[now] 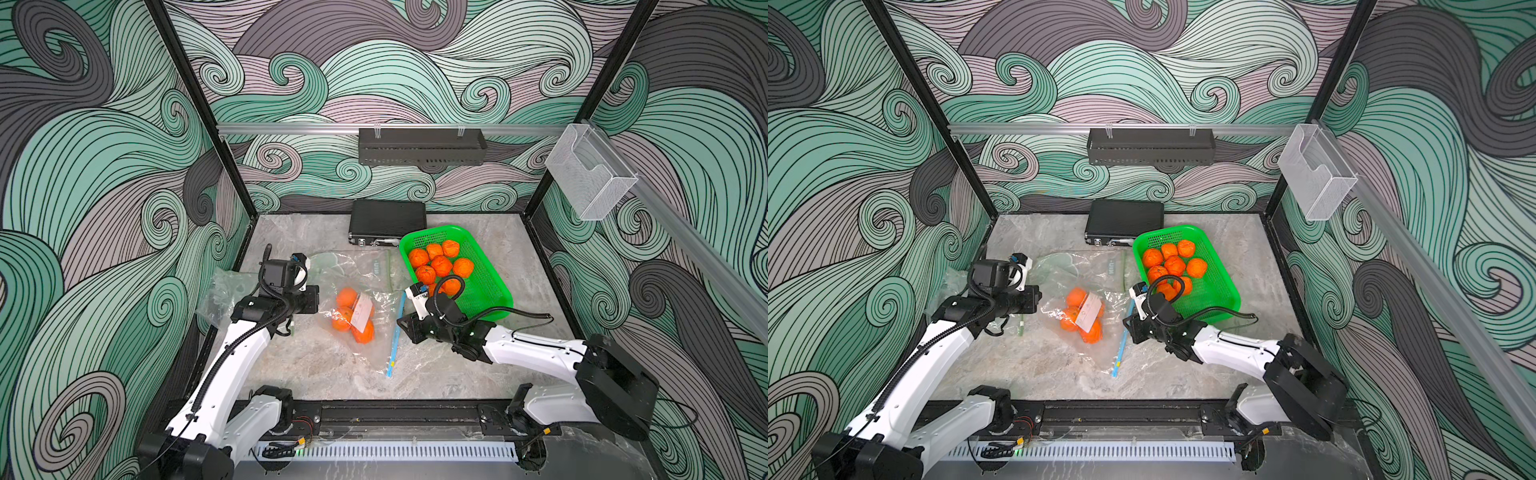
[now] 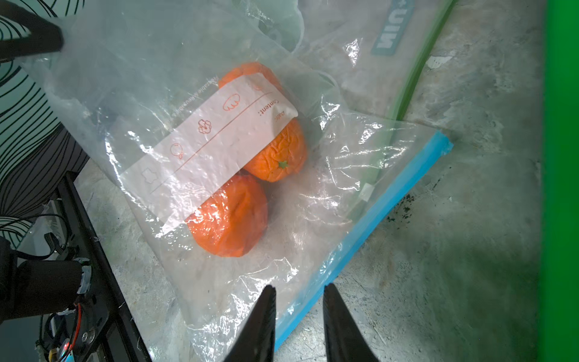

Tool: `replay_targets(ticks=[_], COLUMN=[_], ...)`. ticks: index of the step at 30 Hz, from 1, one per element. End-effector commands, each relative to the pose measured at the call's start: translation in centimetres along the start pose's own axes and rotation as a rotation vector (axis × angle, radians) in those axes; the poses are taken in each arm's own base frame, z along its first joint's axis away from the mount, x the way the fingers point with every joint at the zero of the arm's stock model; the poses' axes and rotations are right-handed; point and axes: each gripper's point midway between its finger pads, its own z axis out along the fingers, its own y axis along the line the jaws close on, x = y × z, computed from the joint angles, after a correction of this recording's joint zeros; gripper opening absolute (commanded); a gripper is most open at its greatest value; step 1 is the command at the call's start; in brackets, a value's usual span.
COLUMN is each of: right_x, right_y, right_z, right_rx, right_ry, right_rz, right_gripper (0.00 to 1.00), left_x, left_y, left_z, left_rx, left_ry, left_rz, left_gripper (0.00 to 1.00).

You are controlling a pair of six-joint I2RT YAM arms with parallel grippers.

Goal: Open the zip-top bag and take out the orange
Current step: Adjust the zipper food storage bag at the center of the board.

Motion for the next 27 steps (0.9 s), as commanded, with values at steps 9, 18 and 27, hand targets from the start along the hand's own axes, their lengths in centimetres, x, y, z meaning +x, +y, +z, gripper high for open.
replay_targets(ticks=[9,18,27], right_x=[1.8,1.6,0.8], right_y=[-0.6,-0.7,-0.4], right_z=[0.9,0.3,0.1], right_rx=[0.019,0.021,0.004], right_ry=[0.099,0.068,0.034], right_rz=[-0.095,-0.109,-0.096], right_gripper=[0.26,0.25,0.26], left_x=[3.3,-0.3,-5.2], left_y=[4.4,5.5,-5.5], left_z=[3.4,-2.4,-3.3], left_rx=[-0.320,-0.426,0.245], left_ry=[0.473,0.304,-0.042], left_rz=[-0.104,-0.124,-0.219], left_gripper=[0.35,0.70,0.45])
